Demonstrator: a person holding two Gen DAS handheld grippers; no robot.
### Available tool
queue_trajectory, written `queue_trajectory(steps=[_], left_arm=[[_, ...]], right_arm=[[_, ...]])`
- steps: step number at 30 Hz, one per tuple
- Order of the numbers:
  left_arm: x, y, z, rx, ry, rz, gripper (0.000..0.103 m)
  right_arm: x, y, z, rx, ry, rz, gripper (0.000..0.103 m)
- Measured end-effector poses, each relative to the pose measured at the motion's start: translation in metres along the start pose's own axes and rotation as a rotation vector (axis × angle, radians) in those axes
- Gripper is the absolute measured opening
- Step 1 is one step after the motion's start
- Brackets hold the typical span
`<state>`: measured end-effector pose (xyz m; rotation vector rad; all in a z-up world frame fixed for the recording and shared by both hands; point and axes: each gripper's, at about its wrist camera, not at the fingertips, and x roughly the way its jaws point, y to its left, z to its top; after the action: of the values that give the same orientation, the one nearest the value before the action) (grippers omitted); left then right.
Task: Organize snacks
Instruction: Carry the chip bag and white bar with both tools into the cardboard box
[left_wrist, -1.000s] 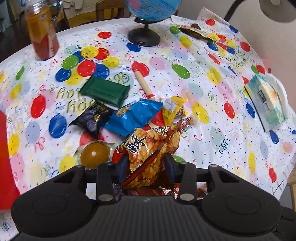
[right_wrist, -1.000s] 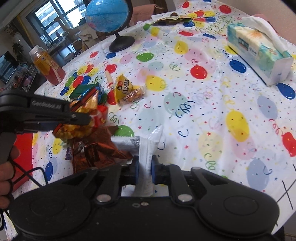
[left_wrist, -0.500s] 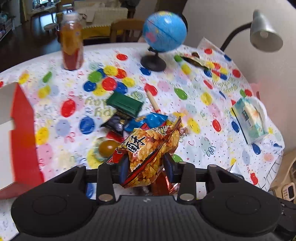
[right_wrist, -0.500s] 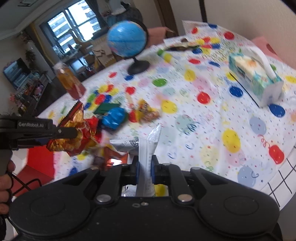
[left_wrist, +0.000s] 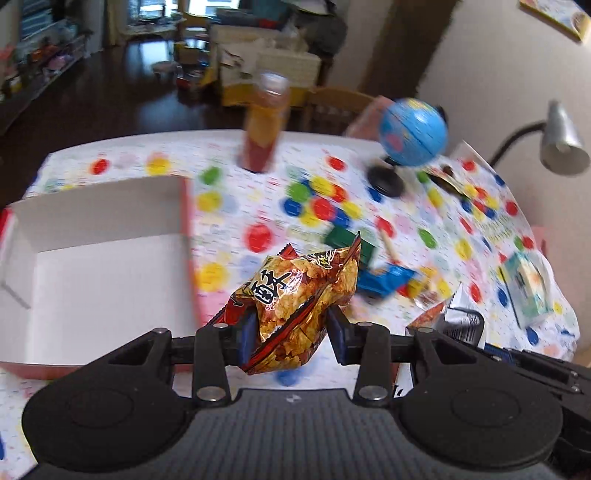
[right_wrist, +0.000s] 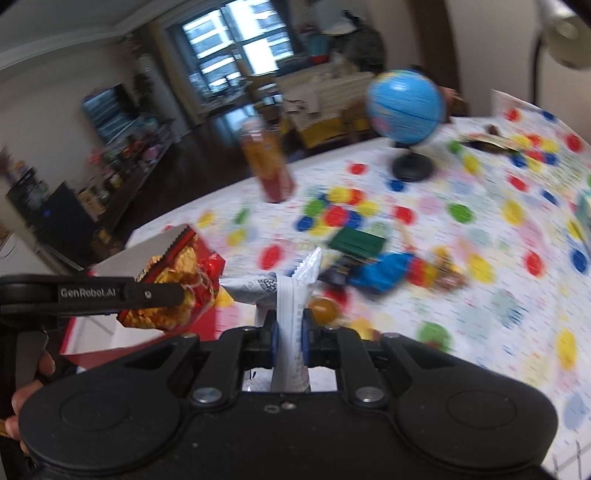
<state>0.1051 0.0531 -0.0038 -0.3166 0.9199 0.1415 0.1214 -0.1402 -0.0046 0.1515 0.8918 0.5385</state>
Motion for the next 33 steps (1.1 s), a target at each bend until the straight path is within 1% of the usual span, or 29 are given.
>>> queue_trajectory(steps=[4, 8, 14, 18, 20, 24, 28, 30, 33], left_arm=[[-0.015, 0.039, 0.004, -0.042, -0.021, 0.041, 0.039], [-0.027, 0.076, 0.009, -0.067, -0.027, 0.087, 0.039], [-0.039, 0.129, 0.019, -0.093, -0.03, 0.155, 0.039], [-0.039, 0.16, 0.027, -0.104, -0.028, 0.202, 0.039], [-0.037, 0.174, 0.03, -0.102, -0.021, 0.224, 0.039], [-0.028, 0.199, 0.036, -0.093, 0.009, 0.257, 0.039], [-0.012, 0.217, 0.038, -0.077, 0.048, 0.291, 0.039], [-0.001, 0.224, 0.037, -0.073, 0.076, 0.298, 0.039], [0.012, 0.228, 0.033, -0.062, 0.106, 0.284, 0.039]], right_arm=[[0.022, 0.045, 0.011, -0.059, 0.019, 0.045, 0.011], [0.047, 0.091, 0.022, -0.112, 0.064, 0.093, 0.011], [0.085, 0.152, 0.038, -0.192, 0.106, 0.131, 0.011], [0.109, 0.184, 0.043, -0.234, 0.146, 0.139, 0.011], [0.122, 0.197, 0.046, -0.253, 0.165, 0.134, 0.011], [0.156, 0.22, 0.047, -0.278, 0.232, 0.115, 0.011], [0.19, 0.233, 0.044, -0.289, 0.296, 0.082, 0.011], [0.203, 0.236, 0.04, -0.29, 0.319, 0.067, 0.011], [0.218, 0.238, 0.033, -0.297, 0.349, 0.044, 0.011]])
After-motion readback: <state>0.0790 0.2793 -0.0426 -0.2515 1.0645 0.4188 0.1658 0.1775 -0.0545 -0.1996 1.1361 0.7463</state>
